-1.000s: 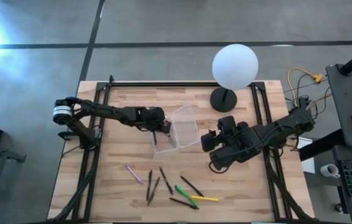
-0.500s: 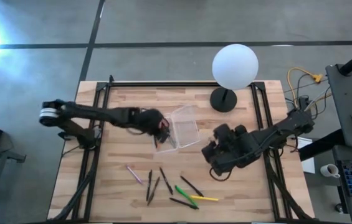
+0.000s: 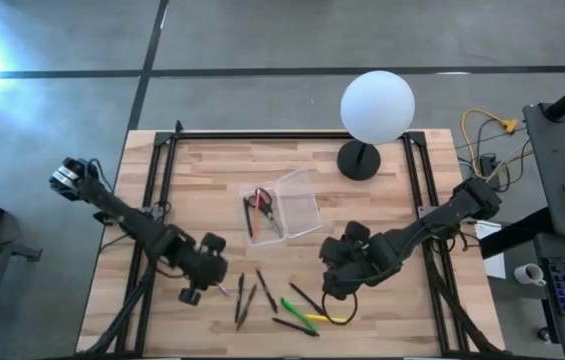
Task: Pick & place school supplies into a supply box
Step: Put the purple pen into the transparent supply box, then put the black pen into the transparent supply box
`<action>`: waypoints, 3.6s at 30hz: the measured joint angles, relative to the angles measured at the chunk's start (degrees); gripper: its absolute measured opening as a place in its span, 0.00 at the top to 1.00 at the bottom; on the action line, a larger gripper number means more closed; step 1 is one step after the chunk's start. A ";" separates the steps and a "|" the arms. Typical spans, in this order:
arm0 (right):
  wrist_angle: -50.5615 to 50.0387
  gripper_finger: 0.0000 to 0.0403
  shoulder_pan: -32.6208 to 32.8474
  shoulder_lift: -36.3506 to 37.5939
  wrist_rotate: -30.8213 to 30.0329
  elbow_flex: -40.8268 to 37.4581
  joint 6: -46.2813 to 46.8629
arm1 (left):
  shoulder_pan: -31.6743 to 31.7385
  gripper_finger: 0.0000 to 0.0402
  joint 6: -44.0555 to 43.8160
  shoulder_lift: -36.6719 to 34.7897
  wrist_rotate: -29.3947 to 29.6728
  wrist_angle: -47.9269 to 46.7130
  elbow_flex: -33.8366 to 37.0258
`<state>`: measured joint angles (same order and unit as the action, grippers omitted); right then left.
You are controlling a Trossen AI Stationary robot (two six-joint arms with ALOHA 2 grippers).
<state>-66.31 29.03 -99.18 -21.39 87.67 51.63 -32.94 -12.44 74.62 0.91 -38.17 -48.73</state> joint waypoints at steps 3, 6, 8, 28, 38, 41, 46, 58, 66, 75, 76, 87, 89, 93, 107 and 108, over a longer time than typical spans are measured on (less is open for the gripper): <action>0.12 0.46 0.01 -0.19 2.26 -0.21 0.73 | -1.78 0.74 4.55 3.60 2.82 0.02 1.51; 0.15 0.46 0.41 -0.31 3.52 -0.39 2.82 | -1.89 0.74 6.32 6.45 5.69 0.06 2.66; 0.14 0.46 0.76 -0.31 3.57 -0.39 3.77 | -1.85 0.74 6.62 7.61 7.56 0.09 3.30; 0.14 0.46 1.10 -0.28 3.43 -0.39 5.38 | -1.80 0.74 7.75 8.38 4.79 2.21 1.71; 0.21 0.46 1.08 -0.28 1.67 -0.39 5.38 | -1.93 0.74 10.35 7.79 0.26 3.41 3.45; 0.24 0.46 1.08 -0.26 1.59 -0.39 5.46 | -1.88 0.74 10.42 8.23 0.26 7.29 5.35; 0.19 0.46 1.08 -0.26 0.31 -0.39 5.89 | -1.78 0.74 8.63 11.19 0.15 13.20 9.03; -1.07 0.46 1.38 -0.26 0.13 -0.39 11.70 | 0.93 0.97 -1.05 15.64 -0.55 12.79 8.99; -4.20 0.48 6.42 1.96 -13.79 -0.37 33.96 | 7.64 0.97 -27.90 8.67 2.26 20.03 8.83; -13.44 0.49 8.25 1.84 -17.87 -0.37 55.51 | 13.15 0.97 -56.97 -4.13 20.27 29.31 8.67; -13.55 0.49 8.25 1.84 -18.21 -0.46 56.50 | 14.50 0.97 -59.88 -4.49 22.60 31.31 9.08; -14.55 0.49 8.10 1.66 -23.51 -0.70 60.88 | 29.19 0.96 -73.62 5.60 26.27 39.51 9.73; -14.59 0.49 8.10 1.66 -23.37 -0.95 60.90 | 29.58 0.96 -73.29 7.41 26.30 39.45 8.85; -14.51 0.49 8.10 1.64 -22.36 -1.22 60.71 | 29.75 0.92 -72.69 10.77 25.77 36.10 7.14; -4.82 0.49 8.05 1.60 -10.91 -3.47 42.31 | 27.29 0.68 -64.50 8.53 21.85 17.59 -2.77; -2.21 0.49 7.84 1.60 -9.56 -4.00 39.10 | 26.07 0.68 -61.70 7.59 21.81 17.57 -3.99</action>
<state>-68.52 36.87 -97.58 -30.95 83.68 90.73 -6.87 -74.14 82.21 22.72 -20.60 -52.73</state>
